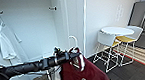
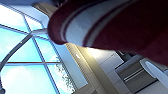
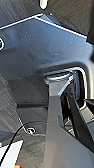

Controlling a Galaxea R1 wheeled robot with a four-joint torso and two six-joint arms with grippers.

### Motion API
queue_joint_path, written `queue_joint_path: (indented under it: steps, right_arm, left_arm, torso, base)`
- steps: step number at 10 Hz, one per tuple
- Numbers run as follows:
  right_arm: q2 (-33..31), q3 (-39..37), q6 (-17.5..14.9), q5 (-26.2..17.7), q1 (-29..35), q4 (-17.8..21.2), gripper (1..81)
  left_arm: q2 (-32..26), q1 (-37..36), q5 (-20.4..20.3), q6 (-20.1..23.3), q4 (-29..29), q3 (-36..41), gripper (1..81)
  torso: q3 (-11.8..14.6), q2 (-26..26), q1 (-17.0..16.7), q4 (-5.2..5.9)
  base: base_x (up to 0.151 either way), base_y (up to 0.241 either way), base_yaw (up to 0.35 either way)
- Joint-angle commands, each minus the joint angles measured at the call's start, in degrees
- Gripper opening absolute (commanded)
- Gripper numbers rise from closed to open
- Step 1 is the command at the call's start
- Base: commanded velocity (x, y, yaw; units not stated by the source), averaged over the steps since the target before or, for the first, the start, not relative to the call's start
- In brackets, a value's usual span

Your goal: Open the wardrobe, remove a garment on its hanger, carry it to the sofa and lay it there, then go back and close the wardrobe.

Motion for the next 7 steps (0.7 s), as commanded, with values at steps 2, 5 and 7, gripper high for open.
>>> queue_joint_path:
  steps: [2, 5, 7]
  right_arm:
    - [-0.15, 0.25, -0.18, -2.41, 1.44, 0.11, 81.1]
    - [-0.15, 0.33, -0.18, -2.41, 1.36, 0.11, 81.1]
    - [0.03, 0.25, -0.18, -2.42, 1.27, 0.11, 81.1]
  left_arm:
    - [-1.42, -10.34, -4.75, 0.43, -1.49, 1.35, 1.0]
    - [-1.51, -10.35, -5.01, 0.43, -1.49, 1.52, 1.0]
    - [-1.6, -10.35, -5.1, 0.43, -1.49, 1.53, 1.0]
  torso:
    - [0.02, 0.0, 0.0, 0.0]
    - [0.0, 0.0, 0.02, 0.0]
    - [0.0, 0.0, 0.02, 0.0]
  base:
    - [0.0, 0.0, -0.301]
    - [0.0, 0.0, -0.302]
    - [0.0, 0.0, -0.302]
